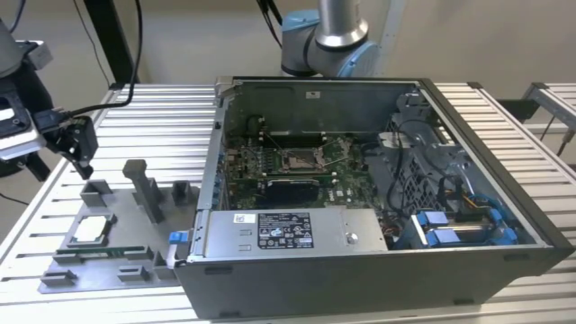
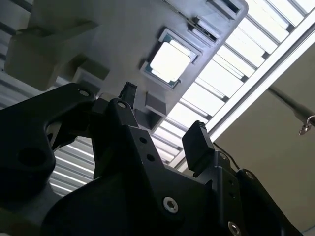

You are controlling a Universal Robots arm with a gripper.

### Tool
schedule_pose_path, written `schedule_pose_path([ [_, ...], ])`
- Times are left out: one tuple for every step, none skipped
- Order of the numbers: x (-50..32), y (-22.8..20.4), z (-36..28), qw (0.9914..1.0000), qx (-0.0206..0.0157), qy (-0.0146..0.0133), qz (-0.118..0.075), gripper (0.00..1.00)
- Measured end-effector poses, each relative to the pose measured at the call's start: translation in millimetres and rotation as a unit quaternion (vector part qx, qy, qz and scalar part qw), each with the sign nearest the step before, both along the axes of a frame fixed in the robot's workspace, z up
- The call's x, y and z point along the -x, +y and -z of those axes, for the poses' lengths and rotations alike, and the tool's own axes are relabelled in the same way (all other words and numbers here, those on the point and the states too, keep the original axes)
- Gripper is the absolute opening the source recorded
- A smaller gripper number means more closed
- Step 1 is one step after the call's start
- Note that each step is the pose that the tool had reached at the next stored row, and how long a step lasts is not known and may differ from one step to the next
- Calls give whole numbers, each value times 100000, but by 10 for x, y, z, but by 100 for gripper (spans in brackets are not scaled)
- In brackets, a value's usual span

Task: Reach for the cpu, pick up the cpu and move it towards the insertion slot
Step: 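Pick up the cpu and move it towards the insertion slot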

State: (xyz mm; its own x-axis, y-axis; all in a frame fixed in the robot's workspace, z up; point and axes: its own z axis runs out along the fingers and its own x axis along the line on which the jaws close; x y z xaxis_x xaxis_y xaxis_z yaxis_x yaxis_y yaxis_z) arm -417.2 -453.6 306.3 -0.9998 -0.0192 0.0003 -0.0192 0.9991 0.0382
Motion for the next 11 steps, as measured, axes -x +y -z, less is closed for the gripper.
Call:
schedule_pose_path([
  [1,0,18,100000,0,-1,0,100],
  [1,0,36,100000,0,-3,1,100],
  [2,0,54,100000,-3,-6,0,100],
  [3,0,72,100000,-3,-8,1,100],
  [5,0,90,100000,-3,-10,3,100],
  [7,0,107,100000,3,-12,1,100],
  [10,0,125,100000,0,-23,2,100],
  [13,0,142,100000,-4,-32,2,100],
  [17,0,159,100000,0,-44,5,100],
  [22,1,175,100000,-1,-77,7,100],
  [27,0,192,100000,-5,-115,5,100],
])
